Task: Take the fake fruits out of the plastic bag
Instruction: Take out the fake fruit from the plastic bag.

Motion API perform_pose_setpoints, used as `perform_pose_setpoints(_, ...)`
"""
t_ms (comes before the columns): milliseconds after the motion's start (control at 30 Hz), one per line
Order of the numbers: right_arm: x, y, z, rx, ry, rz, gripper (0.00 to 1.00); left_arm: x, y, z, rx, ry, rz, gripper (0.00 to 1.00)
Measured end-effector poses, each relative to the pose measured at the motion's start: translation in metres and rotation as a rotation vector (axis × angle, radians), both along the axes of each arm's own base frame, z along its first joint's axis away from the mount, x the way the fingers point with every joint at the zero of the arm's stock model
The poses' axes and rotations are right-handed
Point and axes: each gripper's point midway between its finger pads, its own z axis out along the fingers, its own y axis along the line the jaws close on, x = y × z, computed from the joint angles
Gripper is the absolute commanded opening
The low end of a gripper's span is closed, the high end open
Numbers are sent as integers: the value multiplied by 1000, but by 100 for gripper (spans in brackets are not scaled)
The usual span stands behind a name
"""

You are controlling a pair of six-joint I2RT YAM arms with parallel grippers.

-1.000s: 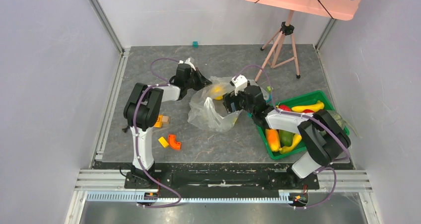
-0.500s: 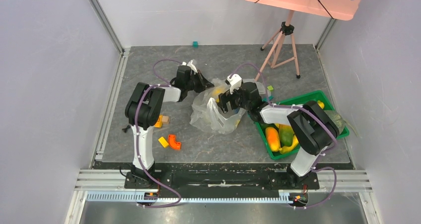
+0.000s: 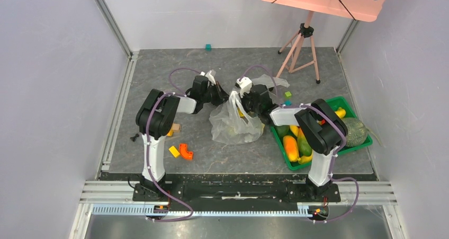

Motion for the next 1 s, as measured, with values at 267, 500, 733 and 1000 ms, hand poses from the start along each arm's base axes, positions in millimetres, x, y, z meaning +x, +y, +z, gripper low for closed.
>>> perform_pose_setpoints(267, 3, 2, -12, -22, 32, 3, 86, -2, 1, 0, -4, -6, -2, 2)
perform_pose_setpoints(500, -19, -7, -24, -28, 79, 18, 98, -4, 1, -3, -2, -2, -2, 2)
perform_pose_setpoints(733, -31, -4, -25, -18, 108, 50, 81, -5, 2, -3, -3, -3, -2, 2)
perform_pose_setpoints(1000, -33, -7, -27, -25, 104, 23, 57, -7, 3, -6, 1, 2, 0, 2)
